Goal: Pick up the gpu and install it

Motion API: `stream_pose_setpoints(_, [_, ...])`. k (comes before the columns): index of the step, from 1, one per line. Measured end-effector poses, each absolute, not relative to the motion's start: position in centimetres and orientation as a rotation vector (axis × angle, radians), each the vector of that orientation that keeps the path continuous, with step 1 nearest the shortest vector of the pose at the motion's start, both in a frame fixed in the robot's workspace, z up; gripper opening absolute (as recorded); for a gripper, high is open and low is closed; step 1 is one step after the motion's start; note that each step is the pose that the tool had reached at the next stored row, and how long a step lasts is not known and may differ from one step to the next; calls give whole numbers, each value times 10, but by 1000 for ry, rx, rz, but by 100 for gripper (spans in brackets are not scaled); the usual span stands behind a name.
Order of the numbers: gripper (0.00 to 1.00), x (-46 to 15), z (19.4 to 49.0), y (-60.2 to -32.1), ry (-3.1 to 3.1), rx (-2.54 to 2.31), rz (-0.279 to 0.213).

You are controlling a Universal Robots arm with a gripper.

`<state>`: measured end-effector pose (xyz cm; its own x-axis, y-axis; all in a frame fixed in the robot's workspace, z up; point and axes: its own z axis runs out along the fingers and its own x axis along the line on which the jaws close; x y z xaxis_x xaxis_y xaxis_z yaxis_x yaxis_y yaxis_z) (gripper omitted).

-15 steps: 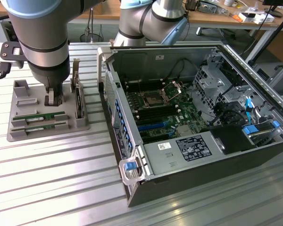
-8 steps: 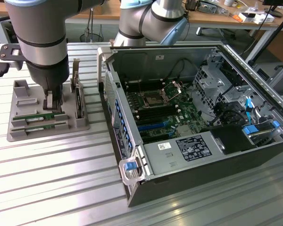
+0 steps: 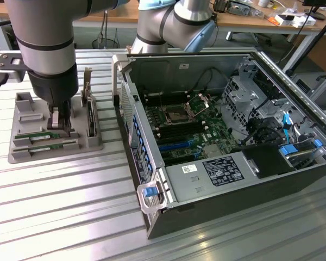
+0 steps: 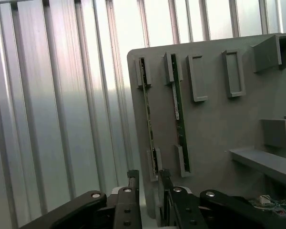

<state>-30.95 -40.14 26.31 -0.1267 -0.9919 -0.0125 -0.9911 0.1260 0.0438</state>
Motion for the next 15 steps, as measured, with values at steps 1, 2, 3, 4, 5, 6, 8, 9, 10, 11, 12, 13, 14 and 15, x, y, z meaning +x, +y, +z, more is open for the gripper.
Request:
stream_pose_setpoints(1, [30, -311, 263, -401, -2343, 2063, -64])
stream_pose_setpoints(2, [30, -312, 262, -401, -2343, 2063, -64])
stream_pose_setpoints(3, [30, -313, 262, -401, -2343, 2063, -64])
stream_pose_setpoints(4, [30, -315, 262, -401, -2343, 2063, -64])
stream_pose_setpoints(5, [30, -318, 261, -401, -2343, 2063, -64])
stream_pose_setpoints(6, [30, -319, 260, -401, -2342, 2064, -64])
stream_pose_setpoints(8, [30, -319, 260, -401, -2328, 2078, -64])
stream_pose_setpoints(9, [30, -319, 259, -401, -2303, 2106, -64])
stream_pose_setpoints(10, [30, -319, 259, -401, -2280, 2130, -63])
stream_pose_setpoints(11, [30, -319, 259, -401, -2247, 2164, -63])
stream_pose_setpoints(12, [30, -319, 259, -401, -2209, 2202, -62])
stream_pose_setpoints(13, [30, -319, 258, -401, -2209, 2202, -62])
stream_pose_setpoints(14, [30, -319, 258, -401, -2209, 2202, -62])
stream_pose_setpoints(15, [30, -319, 258, -401, -2209, 2202, -62])
